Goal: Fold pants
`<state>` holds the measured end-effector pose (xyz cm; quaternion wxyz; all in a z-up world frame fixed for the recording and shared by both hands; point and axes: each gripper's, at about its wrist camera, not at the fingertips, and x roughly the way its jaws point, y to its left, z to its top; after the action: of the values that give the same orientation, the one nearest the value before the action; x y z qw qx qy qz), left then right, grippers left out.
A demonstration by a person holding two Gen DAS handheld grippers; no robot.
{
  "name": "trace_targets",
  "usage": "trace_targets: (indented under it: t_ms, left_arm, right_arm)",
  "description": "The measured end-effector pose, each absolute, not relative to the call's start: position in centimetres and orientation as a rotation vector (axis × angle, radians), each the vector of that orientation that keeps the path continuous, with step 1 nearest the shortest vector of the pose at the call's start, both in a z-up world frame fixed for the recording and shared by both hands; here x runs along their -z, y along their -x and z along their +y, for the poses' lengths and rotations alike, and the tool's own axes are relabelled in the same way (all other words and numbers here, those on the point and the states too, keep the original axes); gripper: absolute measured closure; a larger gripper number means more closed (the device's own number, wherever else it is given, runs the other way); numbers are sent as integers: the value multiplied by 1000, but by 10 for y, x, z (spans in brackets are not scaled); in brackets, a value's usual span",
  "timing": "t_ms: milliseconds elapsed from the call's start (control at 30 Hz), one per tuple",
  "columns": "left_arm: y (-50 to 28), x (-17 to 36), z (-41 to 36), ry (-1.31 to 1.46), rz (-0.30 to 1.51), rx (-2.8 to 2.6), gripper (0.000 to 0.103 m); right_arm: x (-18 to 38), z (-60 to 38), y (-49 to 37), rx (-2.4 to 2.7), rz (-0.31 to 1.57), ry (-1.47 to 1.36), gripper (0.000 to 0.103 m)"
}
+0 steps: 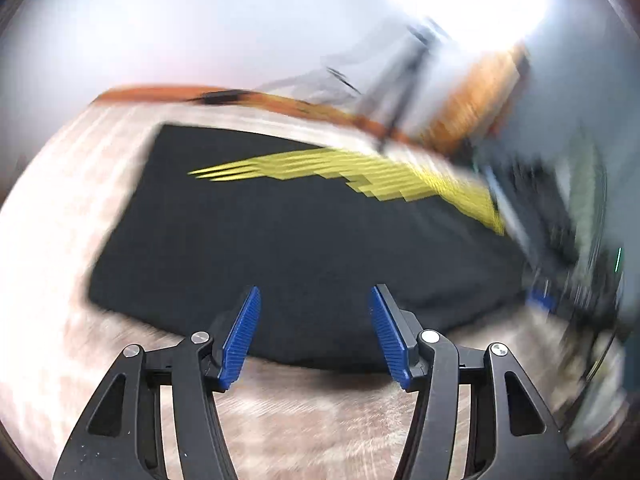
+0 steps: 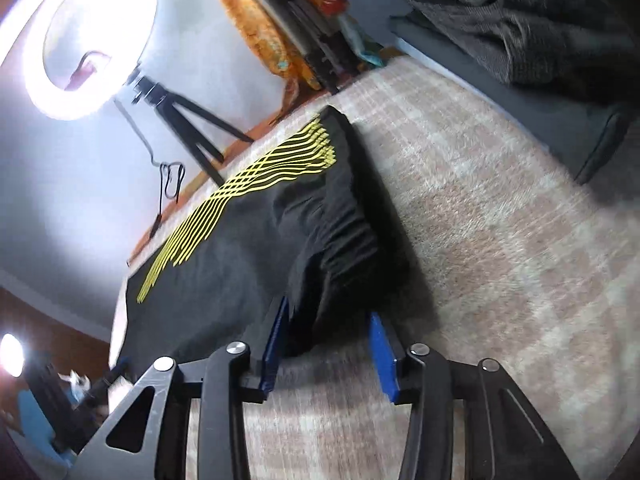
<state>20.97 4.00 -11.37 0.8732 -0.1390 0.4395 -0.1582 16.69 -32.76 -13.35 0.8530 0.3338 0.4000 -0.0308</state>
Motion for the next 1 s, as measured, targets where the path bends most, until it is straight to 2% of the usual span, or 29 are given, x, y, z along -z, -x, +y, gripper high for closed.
trace_targets:
  t_ms: [100, 300, 467, 767, 833, 867, 900, 967, 1000]
  left_arm:
    - [-202, 112, 92, 540, 923, 236, 42]
    - [-190, 144, 148, 882, 922, 101, 42]
    - [-198, 167, 140, 940, 951, 105, 42]
    - [-228, 168, 128, 884, 845, 82, 42]
    - [-235, 168, 126, 862, 830, 73, 45]
    - [-237, 168, 126, 852, 823, 62, 52]
    - [-240, 169, 126, 843, 825, 55, 71]
    - [-246, 175, 129, 857, 836, 54, 97]
    - [-246, 177, 130, 866, 832, 53, 97]
  right_arm:
    - [120, -322, -157, 64, 846, -648, 47]
    - [96, -307, -142, -12, 821, -642, 45]
    - [81, -277, -142, -82, 779, -564, 45]
    - [74, -245, -177, -189, 767, -528, 45]
    - [72, -240, -188, -202, 762, -536, 45]
    - [70, -237, -194, -213, 762, -545, 45]
    - [71, -234, -200, -223, 765, -555, 45]
    - [73, -228, -212, -243, 781, -573, 45]
    - [74, -224, -217, -251, 789, -579, 45]
